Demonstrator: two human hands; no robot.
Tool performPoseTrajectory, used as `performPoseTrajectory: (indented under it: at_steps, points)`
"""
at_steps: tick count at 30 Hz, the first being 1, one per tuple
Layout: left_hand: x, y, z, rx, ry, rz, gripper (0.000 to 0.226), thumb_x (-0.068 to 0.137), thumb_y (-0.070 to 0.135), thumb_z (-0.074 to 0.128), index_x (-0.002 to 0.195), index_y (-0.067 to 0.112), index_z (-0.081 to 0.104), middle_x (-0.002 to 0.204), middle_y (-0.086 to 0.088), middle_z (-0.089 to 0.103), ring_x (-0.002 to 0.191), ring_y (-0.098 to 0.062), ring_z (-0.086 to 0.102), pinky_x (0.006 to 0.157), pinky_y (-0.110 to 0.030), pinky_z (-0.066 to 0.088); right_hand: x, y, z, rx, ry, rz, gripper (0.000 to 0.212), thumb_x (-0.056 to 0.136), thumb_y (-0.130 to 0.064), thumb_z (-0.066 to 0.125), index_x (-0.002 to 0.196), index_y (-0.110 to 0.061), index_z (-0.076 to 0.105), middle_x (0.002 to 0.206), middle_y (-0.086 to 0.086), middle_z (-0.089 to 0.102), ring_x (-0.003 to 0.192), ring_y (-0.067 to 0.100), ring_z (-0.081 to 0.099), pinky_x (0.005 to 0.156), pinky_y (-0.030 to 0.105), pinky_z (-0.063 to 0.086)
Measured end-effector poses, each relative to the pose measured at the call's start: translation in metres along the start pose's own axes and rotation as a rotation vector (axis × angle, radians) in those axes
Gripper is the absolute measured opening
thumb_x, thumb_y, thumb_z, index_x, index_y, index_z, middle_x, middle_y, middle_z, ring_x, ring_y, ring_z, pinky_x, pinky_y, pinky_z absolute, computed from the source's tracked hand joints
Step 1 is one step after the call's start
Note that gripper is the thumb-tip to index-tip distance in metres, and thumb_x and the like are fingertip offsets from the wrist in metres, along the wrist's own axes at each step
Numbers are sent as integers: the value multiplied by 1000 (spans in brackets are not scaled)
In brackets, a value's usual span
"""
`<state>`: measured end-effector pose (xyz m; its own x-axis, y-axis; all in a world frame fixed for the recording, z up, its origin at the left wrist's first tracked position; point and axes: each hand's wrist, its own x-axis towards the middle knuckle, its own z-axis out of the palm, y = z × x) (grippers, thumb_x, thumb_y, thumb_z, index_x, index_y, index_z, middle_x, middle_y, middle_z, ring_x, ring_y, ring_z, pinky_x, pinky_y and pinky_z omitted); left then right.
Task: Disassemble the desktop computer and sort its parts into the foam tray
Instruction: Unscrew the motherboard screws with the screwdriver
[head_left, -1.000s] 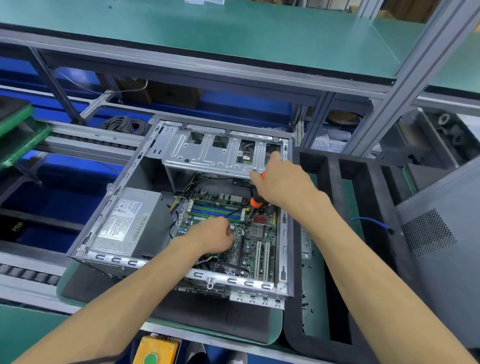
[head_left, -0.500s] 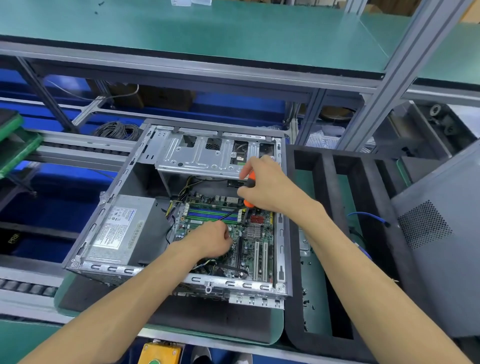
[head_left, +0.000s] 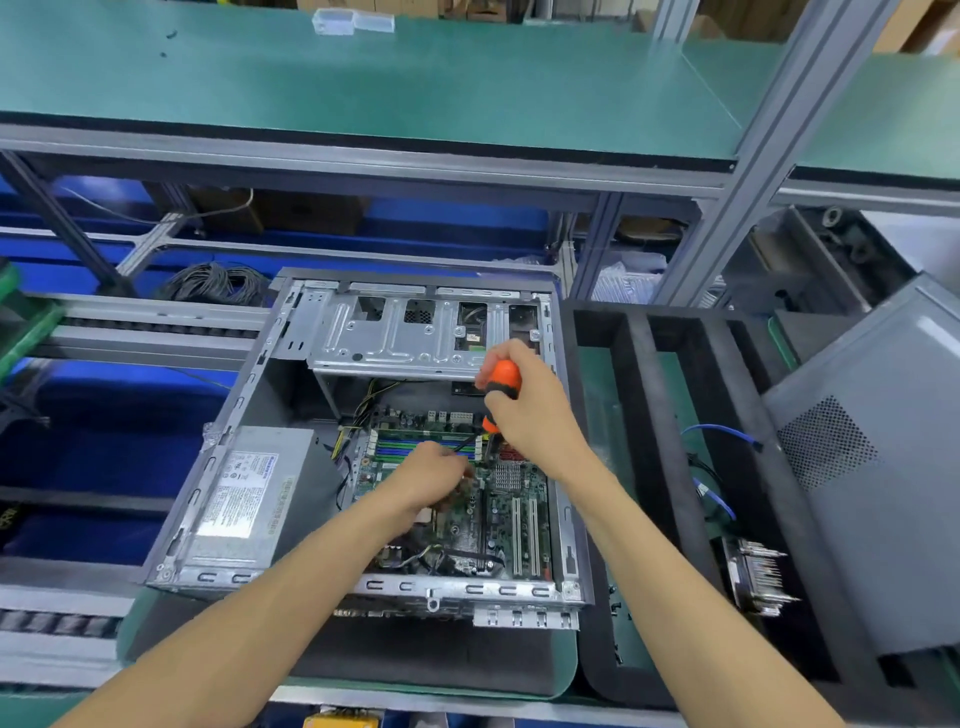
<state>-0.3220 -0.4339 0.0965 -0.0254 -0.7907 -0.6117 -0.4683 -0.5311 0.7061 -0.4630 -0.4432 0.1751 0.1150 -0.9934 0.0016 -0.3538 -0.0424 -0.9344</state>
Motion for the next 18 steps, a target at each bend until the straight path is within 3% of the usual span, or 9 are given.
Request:
performPoseTrajectory:
  at_steps: [3, 10, 15, 18]
  points:
    - [0, 5, -3, -291, -32, -109, 26, 98, 1, 41, 88, -2, 64, 60, -7, 61, 49, -16, 52, 42, -23, 42, -2, 0, 1, 29, 42, 8, 37, 85, 16, 41, 94, -18, 54, 85, -6, 55, 70, 17, 51, 65, 48, 52]
    - [2, 3, -3, -356, -29, -161, 26, 100, 1, 37, 91, -5, 62, 75, -16, 64, 57, -21, 57, 50, -28, 53, -3, -13, -7, 21, 105, 6, 39, 85, 14, 41, 93, -22, 54, 84, -7, 59, 65, 2, 50, 62, 41, 52]
    - [6, 11, -4, -552, -111, -256, 33, 106, 14, 36, 109, -10, 59, 107, -28, 63, 92, -36, 64, 70, -39, 55, -12, -29, -15, 98, 177, -41, 39, 82, 13, 41, 88, -23, 55, 86, 1, 62, 65, 4, 53, 59, 45, 56]
    - [4, 18, -5, -783, -229, -285, 41, 107, 20, 34, 109, -12, 61, 110, -28, 63, 100, -37, 62, 82, -43, 52, -13, -35, -20, 164, 203, -62, 37, 80, 12, 42, 89, -21, 56, 85, 3, 66, 70, 3, 58, 59, 22, 55]
